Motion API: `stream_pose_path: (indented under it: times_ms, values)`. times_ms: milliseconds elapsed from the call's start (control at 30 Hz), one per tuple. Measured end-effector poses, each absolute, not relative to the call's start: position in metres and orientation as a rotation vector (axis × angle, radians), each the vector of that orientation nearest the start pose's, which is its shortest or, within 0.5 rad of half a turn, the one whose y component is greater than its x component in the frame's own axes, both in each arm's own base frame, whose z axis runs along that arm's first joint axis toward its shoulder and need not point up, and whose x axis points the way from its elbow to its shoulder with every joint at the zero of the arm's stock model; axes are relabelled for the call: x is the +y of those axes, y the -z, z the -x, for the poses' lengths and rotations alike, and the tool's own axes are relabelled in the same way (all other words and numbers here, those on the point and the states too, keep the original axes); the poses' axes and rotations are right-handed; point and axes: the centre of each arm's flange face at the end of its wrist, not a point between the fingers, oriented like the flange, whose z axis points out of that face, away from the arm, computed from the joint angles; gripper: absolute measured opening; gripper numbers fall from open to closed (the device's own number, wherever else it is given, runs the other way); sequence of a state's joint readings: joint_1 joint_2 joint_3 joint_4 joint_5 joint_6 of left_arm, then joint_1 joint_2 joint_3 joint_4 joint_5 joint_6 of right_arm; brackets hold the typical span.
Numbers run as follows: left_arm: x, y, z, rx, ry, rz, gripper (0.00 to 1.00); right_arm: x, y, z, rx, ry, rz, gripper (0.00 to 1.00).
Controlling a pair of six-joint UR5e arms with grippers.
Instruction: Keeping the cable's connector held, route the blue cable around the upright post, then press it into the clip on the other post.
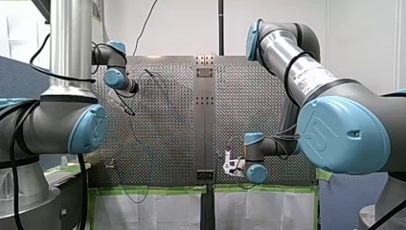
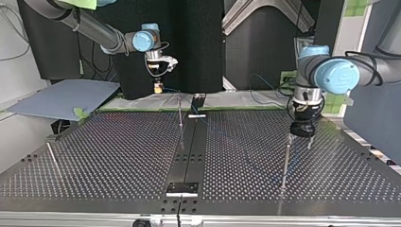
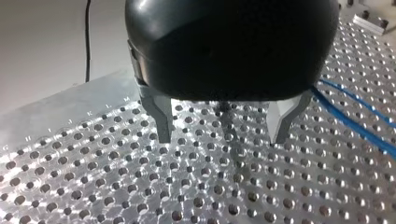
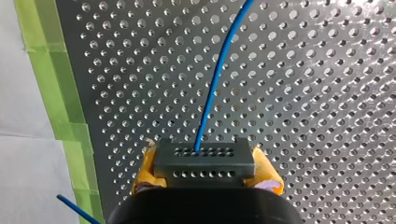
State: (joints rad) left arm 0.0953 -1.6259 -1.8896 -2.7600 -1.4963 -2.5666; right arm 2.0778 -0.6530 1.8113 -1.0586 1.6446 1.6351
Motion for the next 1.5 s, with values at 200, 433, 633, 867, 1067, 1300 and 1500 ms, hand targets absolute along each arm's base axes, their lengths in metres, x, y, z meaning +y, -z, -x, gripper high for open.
stream_pose_path:
  times_ms: [200, 433, 633, 867, 1067, 1300, 1500]
  values:
    - [-0.1, -0.338, -0.492, 1.421, 0.822, 0.811, 1.0, -0.449, 0.044, -0.394, -1.08, -1.498, -1.587, 0.0]
    - [-0.106, -0.34, -0.483, 1.408, 0.888, 0.833, 1.0, -0.449, 0.042, -0.394, -1.079, -1.5, -1.585, 0.0]
    - [-0.111, -0.354, -0.473, 1.387, 0.918, 0.838, 1.0, -0.45, 0.042, -0.393, -1.08, -1.499, -1.583, 0.0]
    - [-0.116, -0.361, -0.455, 1.385, 0.916, 0.826, 1.0, -0.451, 0.04, -0.393, -1.08, -1.499, -1.581, 0.0]
    - [-0.12, -0.361, -0.438, 1.389, 0.9, 0.814, 1.0, -0.451, 0.038, -0.392, -1.079, -1.501, -1.578, 0.0]
    - [-0.12, -0.374, -0.422, 1.374, 0.841, 0.802, 1.0, -0.452, 0.037, -0.392, -1.078, -1.503, -1.577, 0.0]
    - [-0.121, -0.39, -0.408, 1.367, 0.8, 0.772, 1.0, -0.452, 0.036, -0.392, -1.074, -1.503, -1.577, 0.0]
